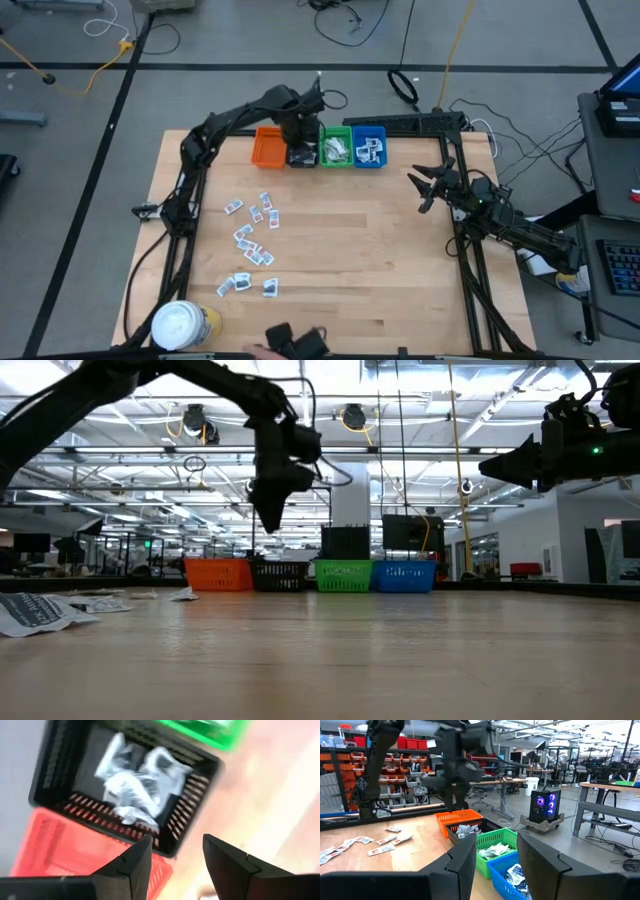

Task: Pick & Place First Aid Supplies
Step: Put the blue packet into the black bin

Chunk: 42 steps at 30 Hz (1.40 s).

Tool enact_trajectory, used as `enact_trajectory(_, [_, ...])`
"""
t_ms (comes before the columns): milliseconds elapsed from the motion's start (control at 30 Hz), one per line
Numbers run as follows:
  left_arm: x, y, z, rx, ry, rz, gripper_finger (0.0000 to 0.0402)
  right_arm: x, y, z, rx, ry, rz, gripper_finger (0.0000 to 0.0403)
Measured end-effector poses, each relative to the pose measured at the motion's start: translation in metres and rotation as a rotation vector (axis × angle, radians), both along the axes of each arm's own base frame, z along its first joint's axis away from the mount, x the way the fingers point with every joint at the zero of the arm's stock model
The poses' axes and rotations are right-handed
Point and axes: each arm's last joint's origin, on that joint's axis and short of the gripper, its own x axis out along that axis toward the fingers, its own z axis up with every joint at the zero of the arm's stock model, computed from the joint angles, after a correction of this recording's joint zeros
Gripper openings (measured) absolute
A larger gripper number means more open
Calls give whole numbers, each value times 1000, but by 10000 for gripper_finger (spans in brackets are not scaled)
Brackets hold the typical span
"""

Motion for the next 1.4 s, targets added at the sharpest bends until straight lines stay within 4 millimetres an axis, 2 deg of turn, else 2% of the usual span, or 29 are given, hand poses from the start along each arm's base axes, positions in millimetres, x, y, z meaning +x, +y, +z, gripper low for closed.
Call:
enact_trajectory(267, [8, -50, 26, 30, 6, -436, 184, 0, 0, 0, 0, 0, 0, 139])
enact_trajectory(467, [19, -77, 19, 7, 29, -526, 184, 0, 0, 0, 0, 0, 0, 139])
enact_trajectory(600, [18, -106, 7, -2, 60, -590, 184, 0, 0, 0, 0, 0, 0, 139])
enact_trajectory(833, [2, -170, -7, 17, 38, -623, 184, 0, 0, 0, 0, 0, 0, 139])
enact_trajectory(1100, [-28, -246, -23, -7, 40, -643, 184, 0, 0, 0, 0, 0, 0, 139])
enact_trajectory(1400, [-50, -317, -41, -37, 14, -671, 184, 0, 0, 0, 0, 0, 0, 139])
